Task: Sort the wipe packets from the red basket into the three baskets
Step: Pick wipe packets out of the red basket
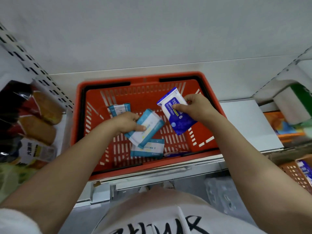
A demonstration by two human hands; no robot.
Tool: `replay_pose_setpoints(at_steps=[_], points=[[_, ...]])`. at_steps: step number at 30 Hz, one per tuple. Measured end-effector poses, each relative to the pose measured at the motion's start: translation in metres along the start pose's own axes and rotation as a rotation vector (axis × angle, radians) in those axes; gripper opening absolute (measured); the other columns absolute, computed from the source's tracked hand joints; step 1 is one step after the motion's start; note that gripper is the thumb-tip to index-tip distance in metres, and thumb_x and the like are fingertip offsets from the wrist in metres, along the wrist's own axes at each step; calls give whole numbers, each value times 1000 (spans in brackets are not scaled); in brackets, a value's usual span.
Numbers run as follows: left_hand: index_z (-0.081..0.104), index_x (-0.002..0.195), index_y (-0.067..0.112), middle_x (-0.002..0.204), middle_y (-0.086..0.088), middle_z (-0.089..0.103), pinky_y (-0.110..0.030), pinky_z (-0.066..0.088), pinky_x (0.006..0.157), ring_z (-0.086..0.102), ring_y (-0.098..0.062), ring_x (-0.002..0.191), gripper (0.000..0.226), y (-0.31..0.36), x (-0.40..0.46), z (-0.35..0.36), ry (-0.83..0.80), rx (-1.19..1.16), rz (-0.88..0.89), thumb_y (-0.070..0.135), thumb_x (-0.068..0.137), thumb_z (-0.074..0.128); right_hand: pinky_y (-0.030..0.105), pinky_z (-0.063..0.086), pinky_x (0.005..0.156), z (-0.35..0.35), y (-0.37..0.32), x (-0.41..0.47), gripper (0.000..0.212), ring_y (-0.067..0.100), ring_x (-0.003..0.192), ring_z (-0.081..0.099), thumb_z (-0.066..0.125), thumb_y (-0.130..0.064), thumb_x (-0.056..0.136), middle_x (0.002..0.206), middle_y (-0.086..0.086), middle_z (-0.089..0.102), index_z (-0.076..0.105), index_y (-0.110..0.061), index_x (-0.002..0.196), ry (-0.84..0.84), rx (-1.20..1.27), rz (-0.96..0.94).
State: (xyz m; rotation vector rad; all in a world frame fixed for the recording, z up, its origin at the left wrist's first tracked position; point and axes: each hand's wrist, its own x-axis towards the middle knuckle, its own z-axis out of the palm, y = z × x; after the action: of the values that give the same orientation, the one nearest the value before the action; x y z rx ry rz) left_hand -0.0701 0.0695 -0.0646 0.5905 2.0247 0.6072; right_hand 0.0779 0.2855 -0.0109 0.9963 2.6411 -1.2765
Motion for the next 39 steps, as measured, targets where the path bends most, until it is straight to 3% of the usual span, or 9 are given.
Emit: replay_pose_setpoints(at_steps=[6,13,17,21,24,27,30,34,39], points=[[72,97,18,89,1,74,-25,51,68,68,-12,77,13,10,-13,-20,50,-211,84,22,85,76,22,56,66,2,-8,-26,39,10,87,70,71,-46,85,101,-4,70,61,-16,108,142,216,47],[75,100,17,92,1,78,-34,53,87,71,-17,87,20,25,-17,-13,-66,-111,120,31,85,76,20,57,61,-9,-15,-67,36,6,79,73,73,-44,84,94,-4,75,65,-14,103,239,412,44],[74,100,14,85,-1,77,-26,53,72,71,-10,72,16,64,-35,2,-8,-307,222,24,89,71,24,60,64,-28,-11,-98,27,10,77,74,74,-40,85,91,0,76,68,-17,97,331,514,41],[74,97,12,83,-1,77,-28,56,78,70,-11,72,13,112,-56,32,57,-389,350,22,91,68,30,61,70,-55,12,-134,19,12,76,74,77,-34,84,87,-2,76,67,-19,92,433,609,30],[71,98,10,80,1,75,-24,56,72,69,-8,68,10,146,-73,74,61,-437,428,17,92,67,28,61,68,-80,45,-170,25,14,78,75,79,-24,83,91,0,75,64,-17,101,449,678,15],[72,96,13,88,-3,76,-32,54,80,69,-17,79,9,175,-84,133,-8,-445,436,15,87,72,29,61,65,-104,94,-221,38,17,77,75,80,-13,81,94,5,76,61,-10,114,479,709,17],[70,102,14,99,-7,74,-35,55,81,68,-20,85,16,203,-96,207,-112,-432,406,7,88,70,27,58,60,-126,155,-277,37,14,70,73,77,-3,81,93,10,74,60,-8,114,540,763,52],[65,111,8,101,-9,72,-27,60,74,71,-16,78,26,237,-112,311,-218,-461,401,-1,86,67,38,60,74,-152,241,-345,33,21,79,73,79,-6,80,95,9,76,63,-12,107,624,738,130],[62,107,9,99,-9,73,-30,60,71,72,-15,73,28,265,-121,408,-221,-488,318,0,82,73,24,57,60,-178,314,-403,24,10,68,71,77,-7,83,90,4,74,63,-15,101,689,760,216]])
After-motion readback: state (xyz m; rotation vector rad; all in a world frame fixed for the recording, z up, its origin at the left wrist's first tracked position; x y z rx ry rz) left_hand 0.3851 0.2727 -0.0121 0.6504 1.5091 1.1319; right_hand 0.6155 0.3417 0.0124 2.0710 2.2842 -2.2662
